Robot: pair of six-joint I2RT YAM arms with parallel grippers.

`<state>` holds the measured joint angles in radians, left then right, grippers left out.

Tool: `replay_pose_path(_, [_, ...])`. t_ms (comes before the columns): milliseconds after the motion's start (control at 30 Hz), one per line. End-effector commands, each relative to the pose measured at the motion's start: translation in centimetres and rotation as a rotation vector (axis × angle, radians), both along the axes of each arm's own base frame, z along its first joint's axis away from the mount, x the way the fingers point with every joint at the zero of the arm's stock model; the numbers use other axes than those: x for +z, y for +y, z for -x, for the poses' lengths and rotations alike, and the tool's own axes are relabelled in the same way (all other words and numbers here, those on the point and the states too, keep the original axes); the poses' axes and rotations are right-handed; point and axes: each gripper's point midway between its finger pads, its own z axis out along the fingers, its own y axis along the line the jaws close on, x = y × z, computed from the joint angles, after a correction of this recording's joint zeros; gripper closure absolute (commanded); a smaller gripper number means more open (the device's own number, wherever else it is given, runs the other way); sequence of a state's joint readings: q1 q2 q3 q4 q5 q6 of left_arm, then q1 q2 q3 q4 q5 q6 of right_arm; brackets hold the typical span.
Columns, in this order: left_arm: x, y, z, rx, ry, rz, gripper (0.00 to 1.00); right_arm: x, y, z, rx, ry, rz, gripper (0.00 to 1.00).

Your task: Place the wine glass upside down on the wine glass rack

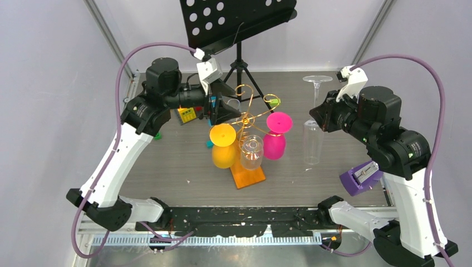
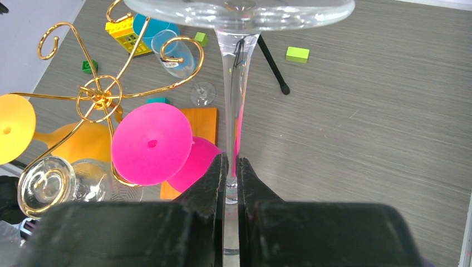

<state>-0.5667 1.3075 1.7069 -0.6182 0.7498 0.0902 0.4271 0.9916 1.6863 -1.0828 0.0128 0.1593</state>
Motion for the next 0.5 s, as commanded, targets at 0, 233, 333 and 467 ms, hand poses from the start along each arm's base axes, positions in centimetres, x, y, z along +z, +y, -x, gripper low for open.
replay_pose_path(0, [0.3,-0.6,0.9,-0.093,-0.007,0.040,0.26,2.4,0.2,-0.3,0.023,-0.110,-0.038,0.95])
replay_pose_path(233, [-1.4,-1.4,0.3,-0.120,0.032,0.017,0.30,1.5,0.3,-0.8,0.023,-0.098,-0.035,0.95])
replay_pose_path(333, [-2.1,-1.6,-0.3,-0.111,0.045,0.003,0.31,1.4,0.2,-1.0,0.019,-0.099,-0.035,0.95])
replay_pose_path(467, [-2.9,-2.0,-0.9,-0.114,0.062,-0.012,0.36,1.2,0.2,-1.0,0.020,-0.094,-0.034,0.95])
